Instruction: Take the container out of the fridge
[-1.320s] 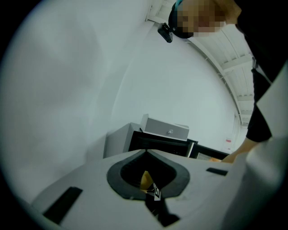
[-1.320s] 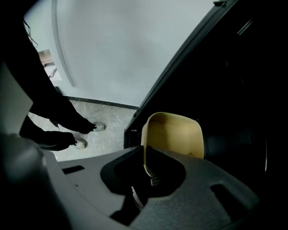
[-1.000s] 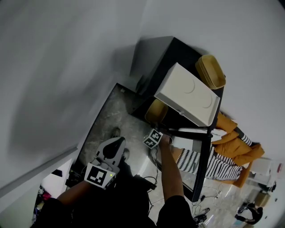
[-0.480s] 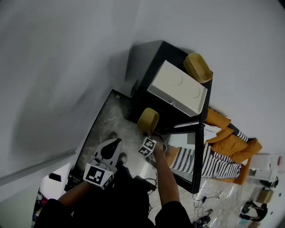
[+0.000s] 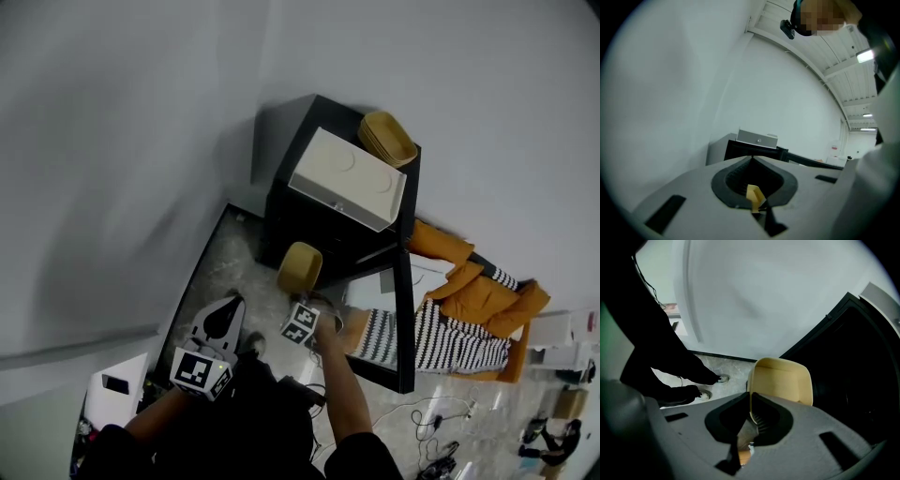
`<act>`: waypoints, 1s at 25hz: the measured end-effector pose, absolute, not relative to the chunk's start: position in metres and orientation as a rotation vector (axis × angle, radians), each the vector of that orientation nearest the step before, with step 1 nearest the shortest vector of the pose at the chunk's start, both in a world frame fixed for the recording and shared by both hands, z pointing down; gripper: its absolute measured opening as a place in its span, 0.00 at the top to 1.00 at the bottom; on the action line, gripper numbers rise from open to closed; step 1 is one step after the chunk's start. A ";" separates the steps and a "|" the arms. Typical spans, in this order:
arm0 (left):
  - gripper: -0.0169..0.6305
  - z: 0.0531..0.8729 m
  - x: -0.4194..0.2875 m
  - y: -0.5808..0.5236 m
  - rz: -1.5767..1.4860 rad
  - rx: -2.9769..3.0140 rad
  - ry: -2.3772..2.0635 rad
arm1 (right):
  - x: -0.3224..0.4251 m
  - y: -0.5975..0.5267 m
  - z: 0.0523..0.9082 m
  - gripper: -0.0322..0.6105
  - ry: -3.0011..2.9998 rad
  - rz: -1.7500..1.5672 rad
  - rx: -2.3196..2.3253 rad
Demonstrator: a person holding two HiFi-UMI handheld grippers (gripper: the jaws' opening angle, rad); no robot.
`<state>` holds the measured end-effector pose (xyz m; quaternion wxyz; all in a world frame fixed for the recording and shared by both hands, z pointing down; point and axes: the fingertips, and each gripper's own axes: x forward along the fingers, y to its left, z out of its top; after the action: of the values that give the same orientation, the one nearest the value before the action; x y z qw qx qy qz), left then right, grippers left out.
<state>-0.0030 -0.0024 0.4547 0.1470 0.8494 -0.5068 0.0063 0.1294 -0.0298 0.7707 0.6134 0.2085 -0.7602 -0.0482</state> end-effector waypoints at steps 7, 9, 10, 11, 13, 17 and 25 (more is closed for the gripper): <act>0.97 0.449 -0.004 0.009 0.035 2.428 -1.496 | 0.132 -0.008 0.748 0.93 -1.776 -0.105 0.485; 0.97 0.447 -0.005 0.008 0.035 2.432 -1.499 | 0.133 -0.005 0.741 0.93 -1.775 -0.109 0.483; 0.97 0.445 -0.005 0.007 0.033 2.434 -1.500 | 0.134 -0.003 0.737 0.93 -1.774 -0.107 0.482; 0.97 0.444 -0.006 0.005 0.030 2.438 -1.499 | 0.134 -0.001 0.734 0.93 -1.774 -0.102 0.483; 0.97 0.444 -0.006 0.001 0.027 2.450 -1.488 | 0.135 0.002 0.729 0.93 -1.774 -0.085 0.484; 0.97 0.451 -0.009 -0.013 0.022 2.477 -1.455 | 0.133 0.002 0.714 0.93 -1.775 -0.048 0.493; 0.97 0.454 -0.020 -0.037 0.012 2.498 -1.421 | 0.123 0.005 0.680 0.93 -1.780 -0.023 0.494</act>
<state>-0.0203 -0.0370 0.4537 0.1333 0.8615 -0.4899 0.0041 0.1225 0.0045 0.6802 0.6028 0.2133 -0.7688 -0.0098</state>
